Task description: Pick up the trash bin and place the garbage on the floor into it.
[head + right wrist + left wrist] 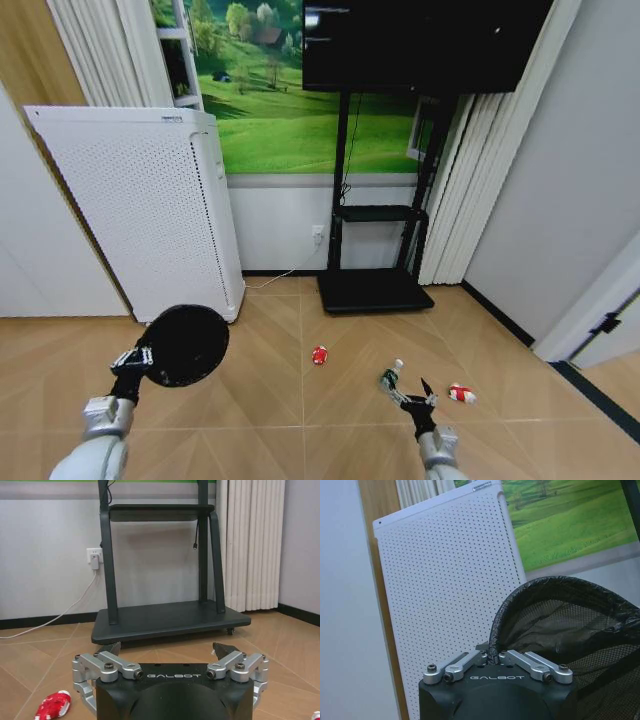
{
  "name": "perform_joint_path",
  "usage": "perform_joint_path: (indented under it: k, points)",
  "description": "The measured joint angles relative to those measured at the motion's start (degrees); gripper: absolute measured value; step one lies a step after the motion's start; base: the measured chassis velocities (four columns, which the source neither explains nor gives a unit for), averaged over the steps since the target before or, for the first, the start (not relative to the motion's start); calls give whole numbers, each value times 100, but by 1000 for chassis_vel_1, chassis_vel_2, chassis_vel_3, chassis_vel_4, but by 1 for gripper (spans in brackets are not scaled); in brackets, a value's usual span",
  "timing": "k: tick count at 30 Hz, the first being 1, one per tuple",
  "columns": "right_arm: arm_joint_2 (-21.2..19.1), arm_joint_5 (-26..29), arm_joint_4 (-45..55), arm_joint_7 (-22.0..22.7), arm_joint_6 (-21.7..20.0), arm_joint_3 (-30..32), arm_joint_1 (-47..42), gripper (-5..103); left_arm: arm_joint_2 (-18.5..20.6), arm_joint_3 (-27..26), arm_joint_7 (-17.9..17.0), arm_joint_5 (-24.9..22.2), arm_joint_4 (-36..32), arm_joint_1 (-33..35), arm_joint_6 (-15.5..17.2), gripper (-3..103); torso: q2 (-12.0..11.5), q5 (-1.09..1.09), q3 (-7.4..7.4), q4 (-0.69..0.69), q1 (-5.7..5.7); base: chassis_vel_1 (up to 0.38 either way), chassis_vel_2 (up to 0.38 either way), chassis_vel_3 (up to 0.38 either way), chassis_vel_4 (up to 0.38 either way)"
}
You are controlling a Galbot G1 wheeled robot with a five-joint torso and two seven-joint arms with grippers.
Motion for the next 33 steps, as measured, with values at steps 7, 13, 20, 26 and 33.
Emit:
perform_joint_path:
  k: [7, 13, 20, 26, 33]
  points:
    - [14, 27, 269, 13, -425, -281, -19, 100, -126, -68, -1, -186, -28, 93, -149, 3, 0, -2, 0, 0, 0, 0, 0, 0, 0]
    - [-89, 552, 645, -353, -1151, -376, -63, 100, -92, -48, -2, -412, -57, 66, -115, 3, 0, -1, 0, 0, 0, 0, 0, 0, 0]
    - [-153, 928, 854, -652, -1563, -354, -23, 100, -35, 55, 116, -471, -104, 20, -38, 3, 0, -1, 0, 0, 0, 0, 0, 0, 0]
    - [-141, 896, 857, -691, -1547, -311, 31, 100, -19, 112, 221, -387, -113, 3, -19, 3, 0, 0, 0, -1, -1, 0, 0, 0, 0]
    - [-126, 850, 876, -700, -1502, -280, 17, 100, -18, 98, 279, -373, -113, 34, -21, 3, 0, -1, -1, -1, -1, -80, 70, 84, -69]
